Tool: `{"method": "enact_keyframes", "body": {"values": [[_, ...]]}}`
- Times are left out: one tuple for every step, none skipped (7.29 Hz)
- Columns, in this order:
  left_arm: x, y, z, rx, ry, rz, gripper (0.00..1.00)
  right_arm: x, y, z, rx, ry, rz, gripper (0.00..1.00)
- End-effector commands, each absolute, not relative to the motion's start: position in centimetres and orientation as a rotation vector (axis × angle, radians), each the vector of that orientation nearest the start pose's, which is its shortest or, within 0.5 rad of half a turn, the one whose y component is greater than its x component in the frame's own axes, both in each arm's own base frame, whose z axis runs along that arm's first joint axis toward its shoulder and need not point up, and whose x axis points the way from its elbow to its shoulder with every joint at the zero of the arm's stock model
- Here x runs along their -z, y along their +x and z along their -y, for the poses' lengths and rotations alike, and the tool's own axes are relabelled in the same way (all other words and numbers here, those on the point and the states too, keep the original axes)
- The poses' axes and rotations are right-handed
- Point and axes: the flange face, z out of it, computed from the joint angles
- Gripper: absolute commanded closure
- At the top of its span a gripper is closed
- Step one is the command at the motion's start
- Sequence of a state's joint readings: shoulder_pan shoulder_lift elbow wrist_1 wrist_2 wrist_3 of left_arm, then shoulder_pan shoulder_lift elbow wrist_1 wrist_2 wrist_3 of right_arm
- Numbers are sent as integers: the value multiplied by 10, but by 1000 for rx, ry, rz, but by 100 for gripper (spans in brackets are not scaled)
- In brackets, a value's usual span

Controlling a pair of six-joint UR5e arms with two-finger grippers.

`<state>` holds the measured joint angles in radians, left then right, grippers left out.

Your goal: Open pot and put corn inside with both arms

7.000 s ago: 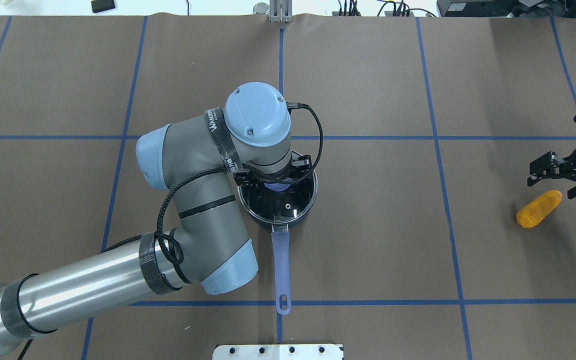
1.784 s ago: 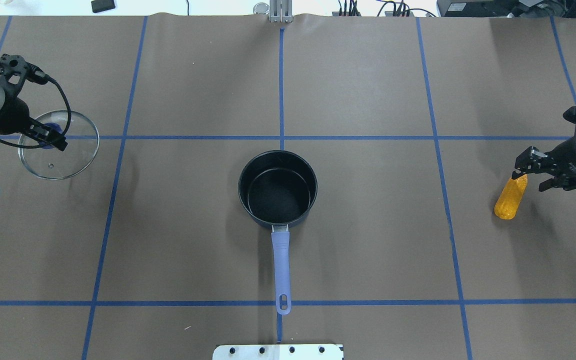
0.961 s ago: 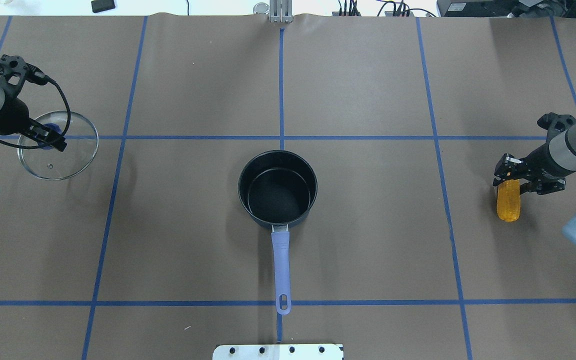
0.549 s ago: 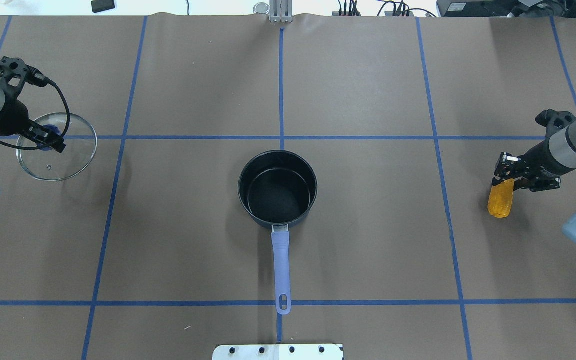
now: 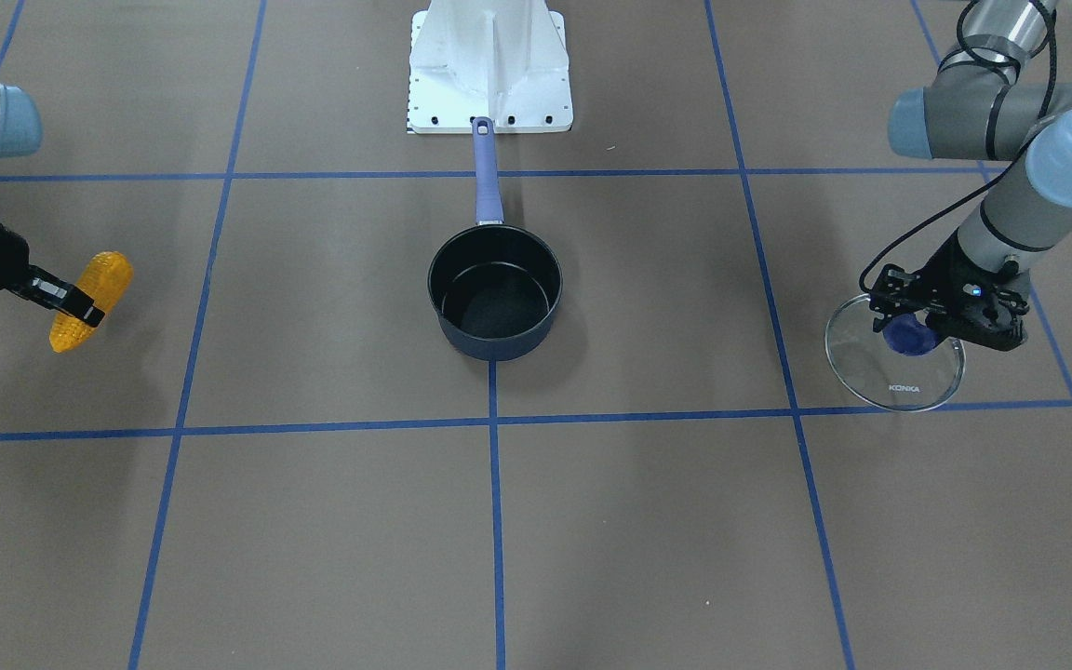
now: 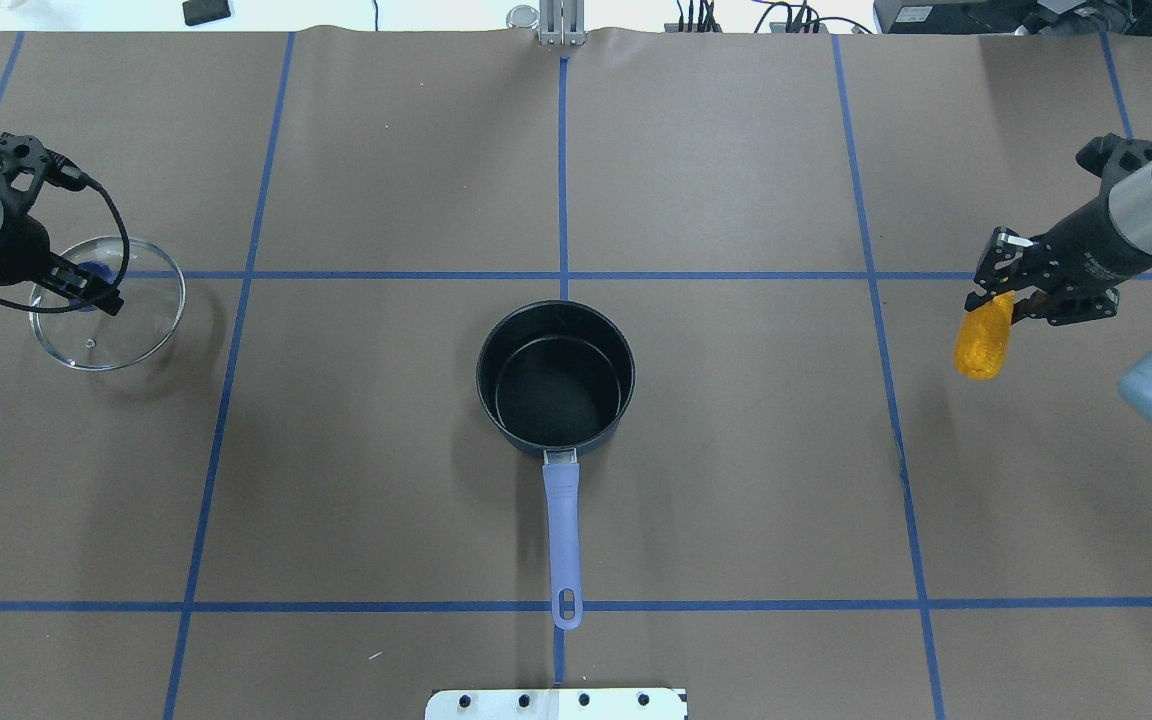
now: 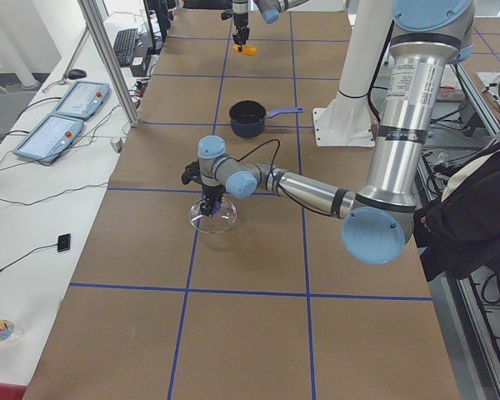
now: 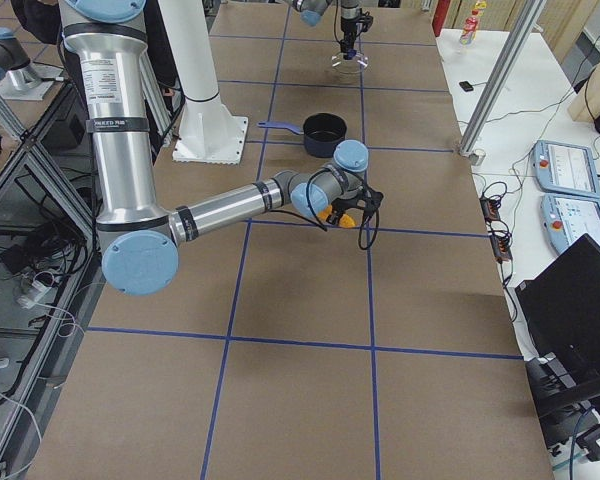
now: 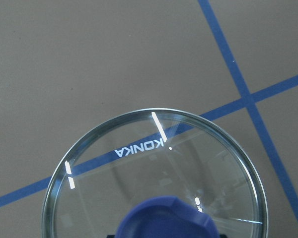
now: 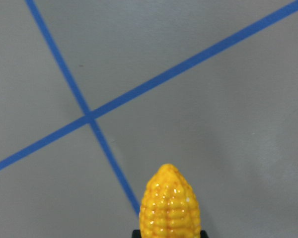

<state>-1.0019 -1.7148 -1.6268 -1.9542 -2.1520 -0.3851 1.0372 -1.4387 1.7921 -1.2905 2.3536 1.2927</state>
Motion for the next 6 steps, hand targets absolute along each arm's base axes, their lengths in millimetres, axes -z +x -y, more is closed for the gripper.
{"method": "enact_keyframes", "body": {"values": [[-532,242,521,-350,235,-781,41,-399,-237,519,-496,-241,955,93],[-536,242,522,-347,231,-779,41,-383,-250,519,-512,-248,965,93],[-540,243,522,-348,224,-774,41,-369,-263,517,-522,-238,968,93],[-545,243,523,-346,222,-772,41,-361,-273,513,-514,-230,970,93],[-556,245,524,-346,219,-769,41,-348,-282,513,-526,-239,981,93],[-564,246,525,-349,230,-773,40,-339,-289,513,-547,-243,986,93]]}}
